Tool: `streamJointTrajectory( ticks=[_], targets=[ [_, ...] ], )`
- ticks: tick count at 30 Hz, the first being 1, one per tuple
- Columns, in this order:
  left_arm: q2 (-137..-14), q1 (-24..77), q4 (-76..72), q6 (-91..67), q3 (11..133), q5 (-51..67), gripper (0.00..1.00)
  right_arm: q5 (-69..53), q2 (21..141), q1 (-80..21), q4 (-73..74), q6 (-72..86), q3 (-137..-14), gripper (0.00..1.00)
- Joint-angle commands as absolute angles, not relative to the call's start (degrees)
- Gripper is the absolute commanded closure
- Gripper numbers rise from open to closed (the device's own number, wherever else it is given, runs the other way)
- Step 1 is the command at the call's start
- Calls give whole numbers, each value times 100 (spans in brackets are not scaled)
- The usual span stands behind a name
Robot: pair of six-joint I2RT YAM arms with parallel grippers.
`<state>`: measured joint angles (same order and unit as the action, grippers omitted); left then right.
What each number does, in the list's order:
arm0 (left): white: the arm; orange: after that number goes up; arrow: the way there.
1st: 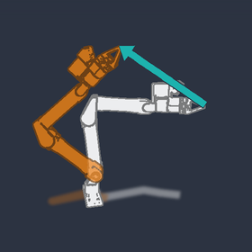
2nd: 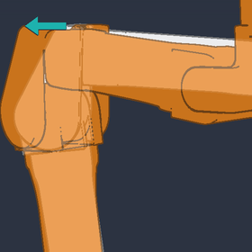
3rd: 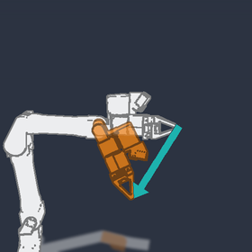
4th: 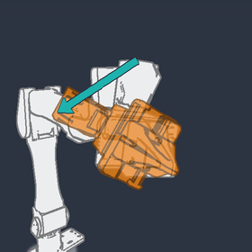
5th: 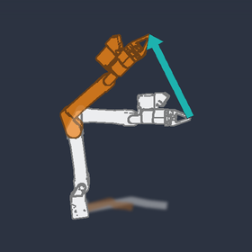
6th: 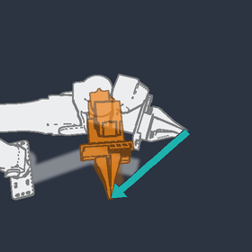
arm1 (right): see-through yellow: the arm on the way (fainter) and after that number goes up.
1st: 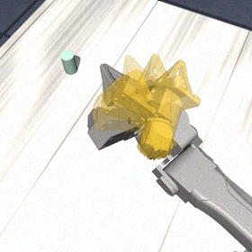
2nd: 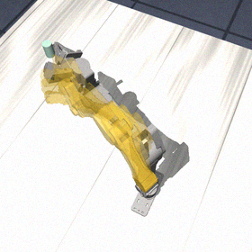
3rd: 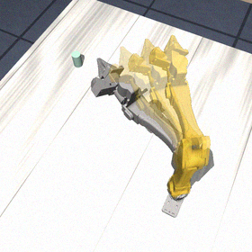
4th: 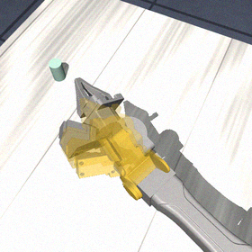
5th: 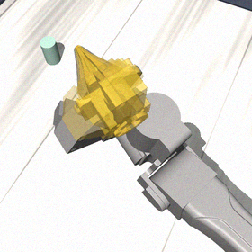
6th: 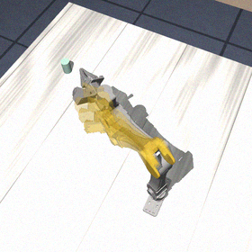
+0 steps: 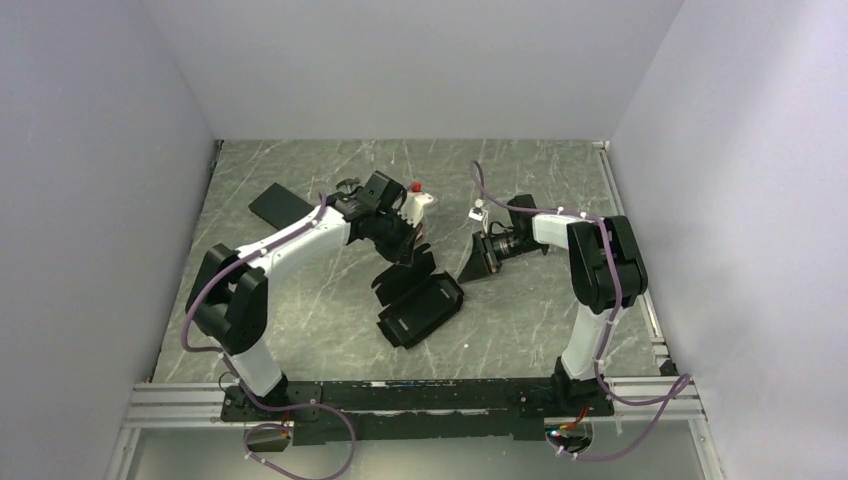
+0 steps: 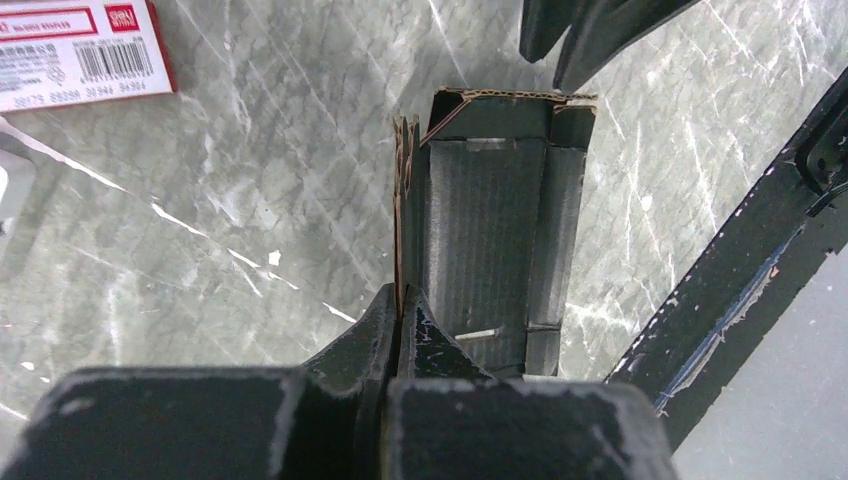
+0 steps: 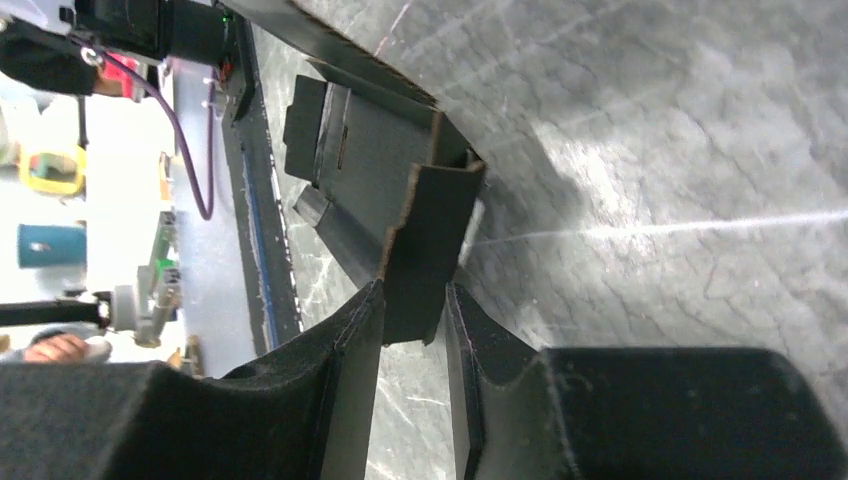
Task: Fold the paper box
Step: Fold the paper box at the center of the board.
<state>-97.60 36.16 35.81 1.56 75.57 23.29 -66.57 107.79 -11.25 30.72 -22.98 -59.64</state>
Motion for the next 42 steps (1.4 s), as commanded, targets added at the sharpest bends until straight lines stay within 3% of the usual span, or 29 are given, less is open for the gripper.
streamJointTrajectory(
  ticks=[1, 14, 33, 42],
  targets=[
    [-9242, 3797, 3254, 469, 7585, 1934, 100, -6771, 10868, -993, 2616, -1333, -5919, 66],
    [-9262, 4267, 3168, 668, 7639, 1286, 100, -7612, 11345, -985, 2999, -1312, -6124, 67],
    [-9494, 4685, 3291, 719, 7877, 486, 100, -7330, 11285, -1230, 2854, -1093, -6029, 69],
    [-9357, 4693, 3155, 534, 7688, 458, 100, -6565, 10841, -1541, 2123, -445, -5767, 70]
  ],
)
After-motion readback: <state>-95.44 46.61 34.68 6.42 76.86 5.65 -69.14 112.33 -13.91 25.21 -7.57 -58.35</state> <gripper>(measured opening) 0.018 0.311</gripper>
